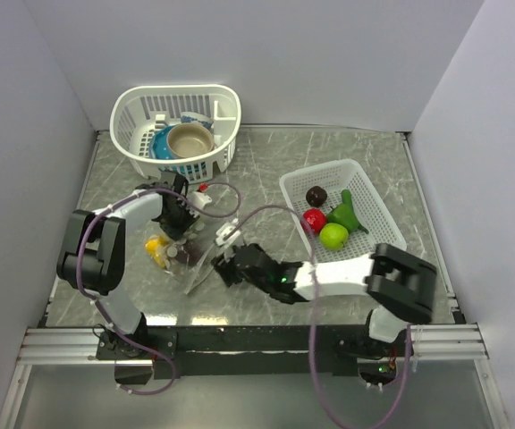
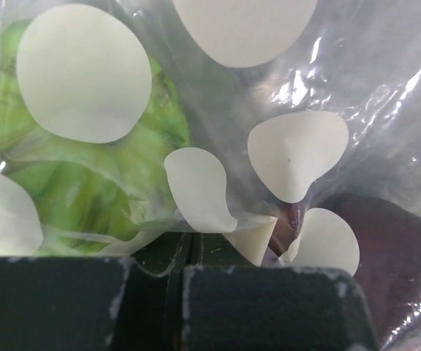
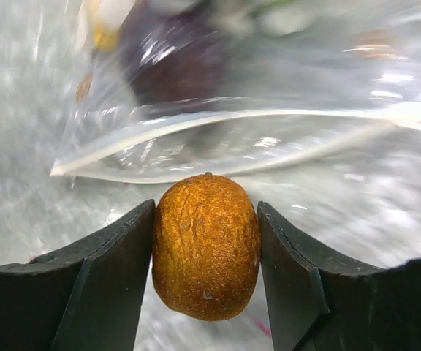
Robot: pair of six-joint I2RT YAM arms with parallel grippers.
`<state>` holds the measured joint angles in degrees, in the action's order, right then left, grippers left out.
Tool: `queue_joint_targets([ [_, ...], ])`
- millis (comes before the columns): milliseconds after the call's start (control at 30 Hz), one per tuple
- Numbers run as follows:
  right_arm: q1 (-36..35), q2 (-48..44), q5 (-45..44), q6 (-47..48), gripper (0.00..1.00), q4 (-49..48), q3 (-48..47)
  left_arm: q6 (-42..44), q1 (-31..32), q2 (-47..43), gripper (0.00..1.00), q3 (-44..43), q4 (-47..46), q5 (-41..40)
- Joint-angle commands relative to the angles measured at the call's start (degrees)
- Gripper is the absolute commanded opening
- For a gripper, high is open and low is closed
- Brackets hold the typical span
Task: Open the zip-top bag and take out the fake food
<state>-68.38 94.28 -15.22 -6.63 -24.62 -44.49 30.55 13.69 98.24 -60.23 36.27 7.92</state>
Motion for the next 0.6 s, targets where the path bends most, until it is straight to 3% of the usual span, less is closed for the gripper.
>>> queue_joint_targets([
  [0, 5.4, -12.4, -9.4, -4.3, 0.02, 4.3, 2.6, -3.2, -1.1, 1.1, 0.01, -4.4, 2.0, -1.6],
  [133, 18.2, -18.2, -15.5, -12.1, 0.00, 8.5, 3.2, -5.5, -1.0, -1.2, 0.01, -10.2, 8.4, 2.9],
  [267, 24.1, -19.1, -27.0, -15.0, 0.00, 17.0, -0.2, -5.5, -1.0, -5.2, 0.01, -14.5, 14.7, 10.2],
  [300, 25.2, -18.7, -31.1, -17.9, 0.00, 19.8, -1.6, -5.1, -1.0, -6.3, 0.02, -15.1, 15.5, 11.2],
  [433, 30.4, -14.8, -33.0, -23.9, 0.02, 29.1, -5.8, -4.0, -1.0, -8.4, 0.13, -15.1, 18.4, 14.4],
  [467, 30.9, -14.2, -32.2, -24.0, 0.21, 30.1, -6.5, -3.8, -1.0, -8.7, 0.17, -14.6, 18.5, 14.6],
  [533, 31.2, -12.6, -32.1, -25.0, 0.49, 31.4, -7.2, -3.4, -1.1, -9.4, 0.21, -12.5, 17.9, 13.8],
  [567, 31.3, -12.5, -31.2, -24.9, 0.84, 31.6, -7.5, -3.3, -1.2, -9.6, 0.21, -11.8, 17.5, 13.5],
])
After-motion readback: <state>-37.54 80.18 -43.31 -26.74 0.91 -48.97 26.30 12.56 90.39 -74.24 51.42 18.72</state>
